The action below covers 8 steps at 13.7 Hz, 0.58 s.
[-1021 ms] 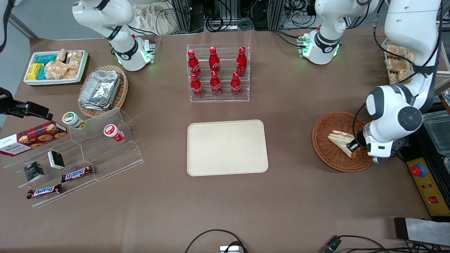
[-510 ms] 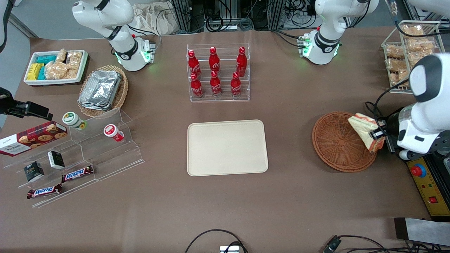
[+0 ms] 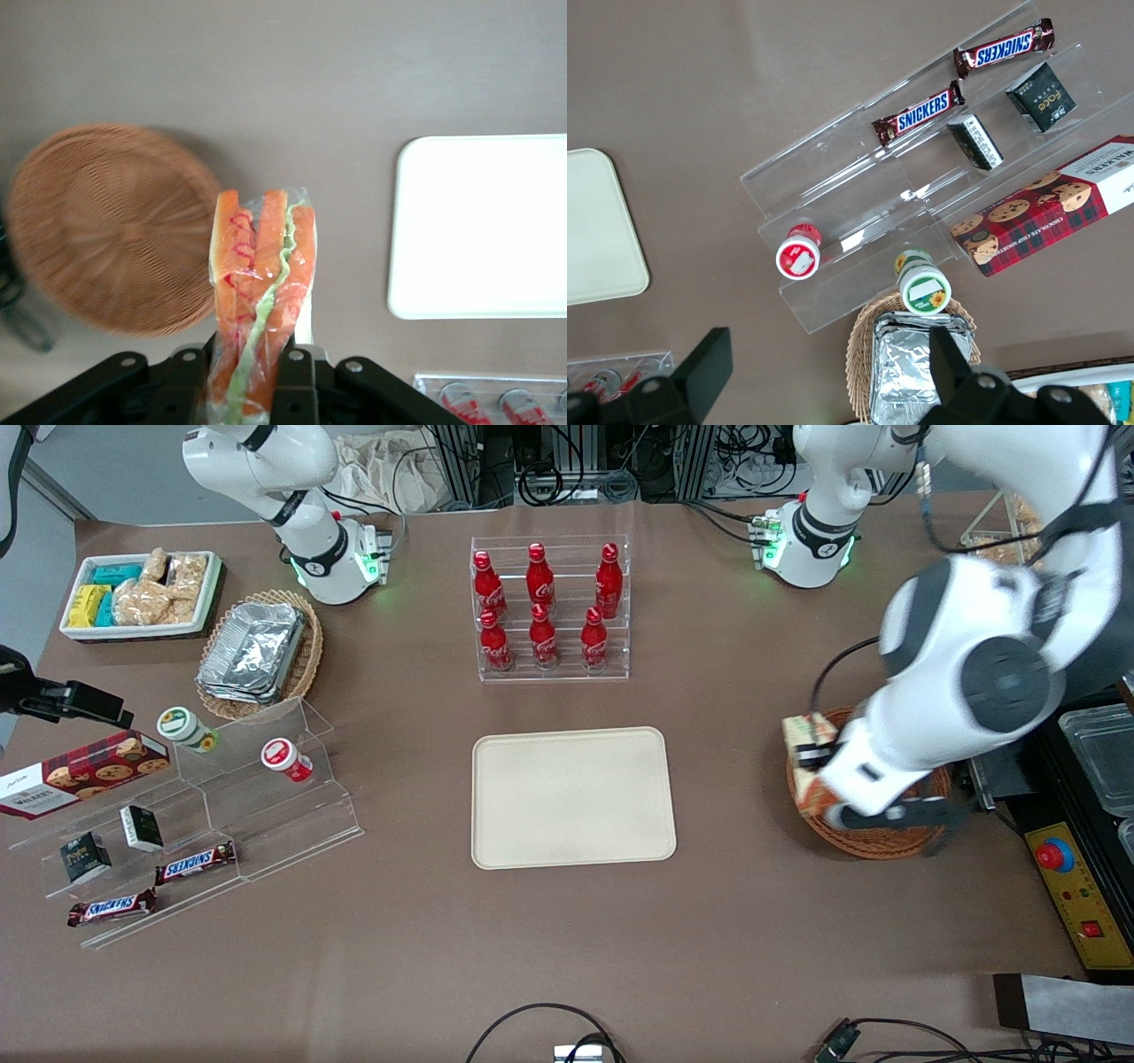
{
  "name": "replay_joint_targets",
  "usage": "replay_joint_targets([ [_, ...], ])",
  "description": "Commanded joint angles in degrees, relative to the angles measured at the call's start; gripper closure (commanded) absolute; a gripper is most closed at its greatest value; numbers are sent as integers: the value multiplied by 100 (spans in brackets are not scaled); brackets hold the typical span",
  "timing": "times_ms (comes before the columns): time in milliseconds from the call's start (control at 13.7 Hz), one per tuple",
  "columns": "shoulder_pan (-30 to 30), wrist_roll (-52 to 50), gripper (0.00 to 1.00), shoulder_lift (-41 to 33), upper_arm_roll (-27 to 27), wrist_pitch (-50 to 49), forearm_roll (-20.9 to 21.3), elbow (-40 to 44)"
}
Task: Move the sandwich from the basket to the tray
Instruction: 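Carry the held sandwich with the left gripper over the beige tray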
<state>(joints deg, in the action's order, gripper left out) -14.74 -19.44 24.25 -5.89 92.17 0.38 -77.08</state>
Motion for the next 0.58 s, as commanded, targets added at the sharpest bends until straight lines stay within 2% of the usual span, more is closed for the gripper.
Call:
replay_joint_targets([
  [0,-248,-103,100,790,-192,422,-186,545],
  [219,-546,-217,100,1300,-333,1100,-240,510],
  [510,-1021,-1130,100,1749,-333,1847,-152,308],
])
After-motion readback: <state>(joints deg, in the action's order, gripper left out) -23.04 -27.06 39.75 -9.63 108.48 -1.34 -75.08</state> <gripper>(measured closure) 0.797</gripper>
